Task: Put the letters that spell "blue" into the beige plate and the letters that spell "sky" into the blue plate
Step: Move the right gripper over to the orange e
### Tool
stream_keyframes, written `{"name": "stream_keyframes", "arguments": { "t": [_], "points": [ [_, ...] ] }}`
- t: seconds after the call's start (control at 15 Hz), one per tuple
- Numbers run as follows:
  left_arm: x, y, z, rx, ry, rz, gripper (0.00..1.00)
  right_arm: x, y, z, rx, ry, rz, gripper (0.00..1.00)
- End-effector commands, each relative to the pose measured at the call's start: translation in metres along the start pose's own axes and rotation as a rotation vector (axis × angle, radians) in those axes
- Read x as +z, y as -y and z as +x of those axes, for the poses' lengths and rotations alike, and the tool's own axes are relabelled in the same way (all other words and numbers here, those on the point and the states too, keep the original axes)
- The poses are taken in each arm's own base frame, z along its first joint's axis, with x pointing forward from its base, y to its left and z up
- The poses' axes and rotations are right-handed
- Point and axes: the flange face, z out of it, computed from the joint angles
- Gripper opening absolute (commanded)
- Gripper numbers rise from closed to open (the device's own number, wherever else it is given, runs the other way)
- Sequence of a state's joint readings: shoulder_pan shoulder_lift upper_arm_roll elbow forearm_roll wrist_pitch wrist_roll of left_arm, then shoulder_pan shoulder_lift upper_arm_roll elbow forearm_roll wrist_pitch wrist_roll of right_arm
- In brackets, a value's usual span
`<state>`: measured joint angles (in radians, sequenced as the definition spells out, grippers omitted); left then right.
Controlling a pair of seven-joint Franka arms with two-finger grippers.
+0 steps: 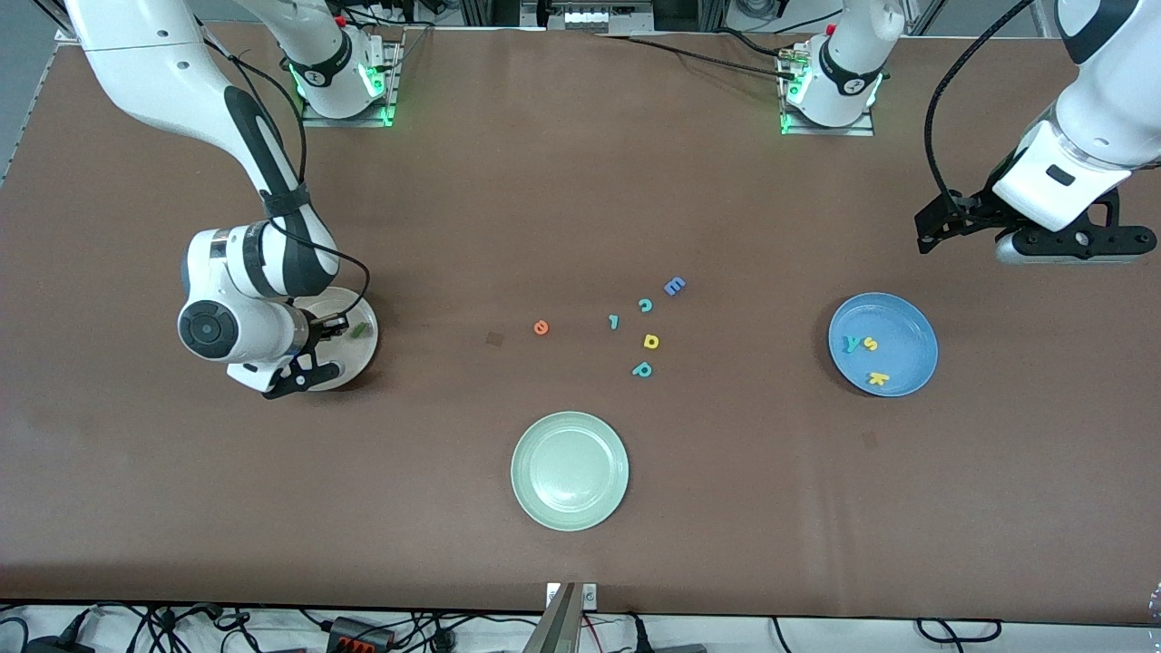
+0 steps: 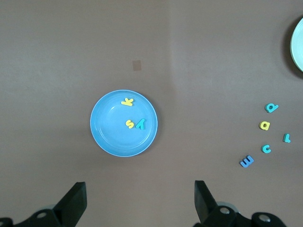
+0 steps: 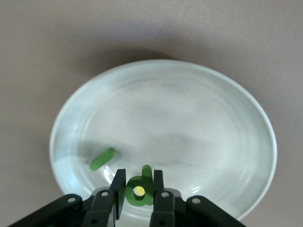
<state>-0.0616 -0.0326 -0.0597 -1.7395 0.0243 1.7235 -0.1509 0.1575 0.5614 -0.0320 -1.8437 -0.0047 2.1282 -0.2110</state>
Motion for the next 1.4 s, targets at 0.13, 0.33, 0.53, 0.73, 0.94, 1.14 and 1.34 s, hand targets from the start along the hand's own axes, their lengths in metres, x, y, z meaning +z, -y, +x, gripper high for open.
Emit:
{"name": "stream_keyframes", "arguments": {
  "t": [0.13, 0.33, 0.53, 0.73, 0.94, 1.14, 1.34],
  "points": [
    [-0.007, -0.007, -0.001, 0.008, 0.005, 0.001, 1.00, -0.018, -0.013, 0.002, -0.049, -0.047, -0.020, 0.10],
    [-0.006, -0.007, -0.001, 0.008, 0.008, 0.002, 1.00, -0.007, -0.018, 0.005, -0.065, -0.041, -0.051, 0.12],
    [-0.006, -0.009, -0.002, 0.009, 0.008, 0.002, 1.00, 0.003, -0.030, 0.005, -0.084, -0.044, -0.048, 0.17],
    [-0.007, -0.010, -0.003, 0.014, 0.010, 0.002, 1.00, -0.004, -0.029, 0.007, -0.082, -0.056, -0.050, 1.00],
    [-0.007, -0.010, -0.004, 0.012, 0.017, 0.003, 1.00, -0.034, -0.014, 0.015, -0.099, -0.100, -0.061, 1.00],
    [-0.005, -0.013, -0.003, 0.017, 0.016, 0.001, 1.00, -0.051, 0.045, 0.026, -0.170, -0.130, -0.073, 1.00],
    [-0.004, -0.012, -0.001, 0.014, 0.012, 0.000, 1.00, -0.075, 0.118, 0.043, -0.256, -0.185, -0.101, 1.00]
  ]
}}
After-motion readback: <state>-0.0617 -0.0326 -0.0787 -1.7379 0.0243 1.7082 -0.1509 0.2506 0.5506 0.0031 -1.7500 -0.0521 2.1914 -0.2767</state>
